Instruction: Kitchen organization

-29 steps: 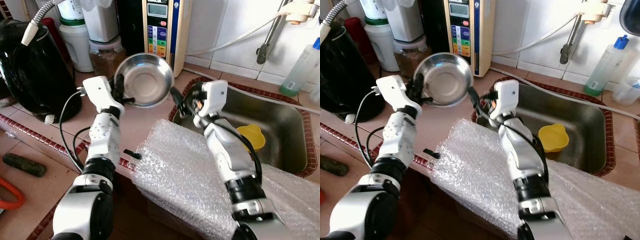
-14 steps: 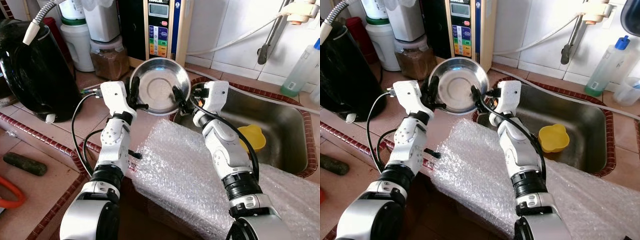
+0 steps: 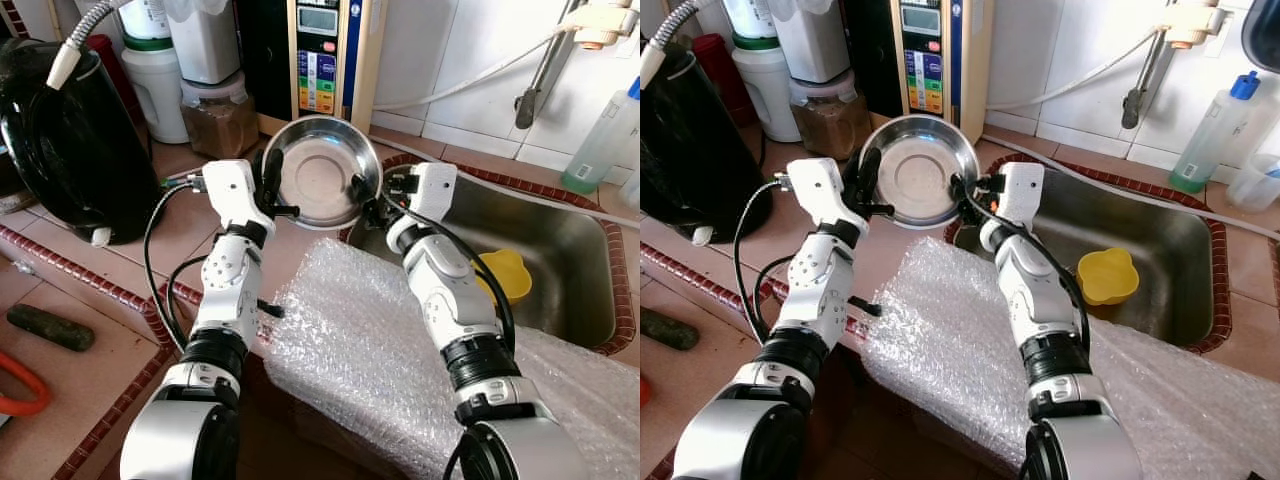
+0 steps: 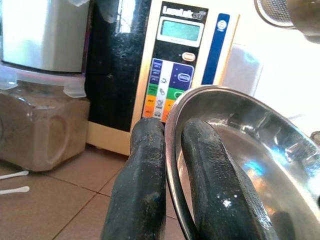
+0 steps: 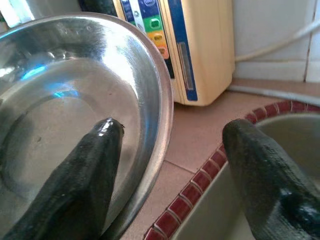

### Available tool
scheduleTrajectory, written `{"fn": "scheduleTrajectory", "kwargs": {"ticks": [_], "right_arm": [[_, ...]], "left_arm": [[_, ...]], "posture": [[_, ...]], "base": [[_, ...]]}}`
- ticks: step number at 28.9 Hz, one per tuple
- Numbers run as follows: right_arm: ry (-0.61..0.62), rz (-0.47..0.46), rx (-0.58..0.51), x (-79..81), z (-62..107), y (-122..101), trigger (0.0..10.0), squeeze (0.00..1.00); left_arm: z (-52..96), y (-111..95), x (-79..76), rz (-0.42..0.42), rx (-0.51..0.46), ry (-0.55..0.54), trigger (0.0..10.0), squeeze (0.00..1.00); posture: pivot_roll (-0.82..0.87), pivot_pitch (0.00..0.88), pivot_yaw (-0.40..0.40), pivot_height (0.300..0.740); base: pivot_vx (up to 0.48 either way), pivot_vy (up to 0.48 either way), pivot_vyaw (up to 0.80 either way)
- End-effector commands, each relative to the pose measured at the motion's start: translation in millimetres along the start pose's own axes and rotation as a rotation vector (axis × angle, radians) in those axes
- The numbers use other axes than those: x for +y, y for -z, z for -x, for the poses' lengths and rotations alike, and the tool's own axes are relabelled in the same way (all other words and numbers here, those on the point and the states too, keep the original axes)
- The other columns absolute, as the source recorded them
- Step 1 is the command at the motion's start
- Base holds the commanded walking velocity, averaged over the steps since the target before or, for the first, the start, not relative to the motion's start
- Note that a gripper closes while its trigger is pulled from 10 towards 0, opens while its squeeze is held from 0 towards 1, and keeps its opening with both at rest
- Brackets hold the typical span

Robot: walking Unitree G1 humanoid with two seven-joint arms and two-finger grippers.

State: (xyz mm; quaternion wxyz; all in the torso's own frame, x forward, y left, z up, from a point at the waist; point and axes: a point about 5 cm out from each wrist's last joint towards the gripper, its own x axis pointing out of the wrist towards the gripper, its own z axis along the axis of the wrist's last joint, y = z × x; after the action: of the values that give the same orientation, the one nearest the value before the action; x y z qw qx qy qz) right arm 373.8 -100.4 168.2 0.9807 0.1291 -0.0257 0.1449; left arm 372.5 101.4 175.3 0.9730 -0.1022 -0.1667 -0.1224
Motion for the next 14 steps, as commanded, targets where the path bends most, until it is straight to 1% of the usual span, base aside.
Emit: {"fn": "scheduleTrajectory", "kwargs": {"ticks": [1,6,14], "right_arm": [[0.021,-0.021,0.008,-2.2,-2.4,-2.1,0.0,0.0],[0.034,-0.047,0.044,-6.1,-3.8,0.3,0.0,0.0],[0.07,-0.085,0.063,-12.9,-4.1,1.0,0.0,0.0]], "left_arm": [[-2.8,-8.7,-1.9,-0.022,-0.044,0.022,0.0,0.0],[-2.9,-10.2,-4.3,-0.029,-0.057,0.038,0.0,0.0],[-2.8,-10.8,-7.5,-0.028,-0.066,0.06,0.0,0.0]], "posture": [[0.03,0.0,0.01,0.74],[0.03,0.0,0.007,0.74],[0.04,0.0,0.004,0.74]], "base": [[0.0,0.0,0.0],[0.0,0.0,0.0],[0.0,0.0,0.0]]}}
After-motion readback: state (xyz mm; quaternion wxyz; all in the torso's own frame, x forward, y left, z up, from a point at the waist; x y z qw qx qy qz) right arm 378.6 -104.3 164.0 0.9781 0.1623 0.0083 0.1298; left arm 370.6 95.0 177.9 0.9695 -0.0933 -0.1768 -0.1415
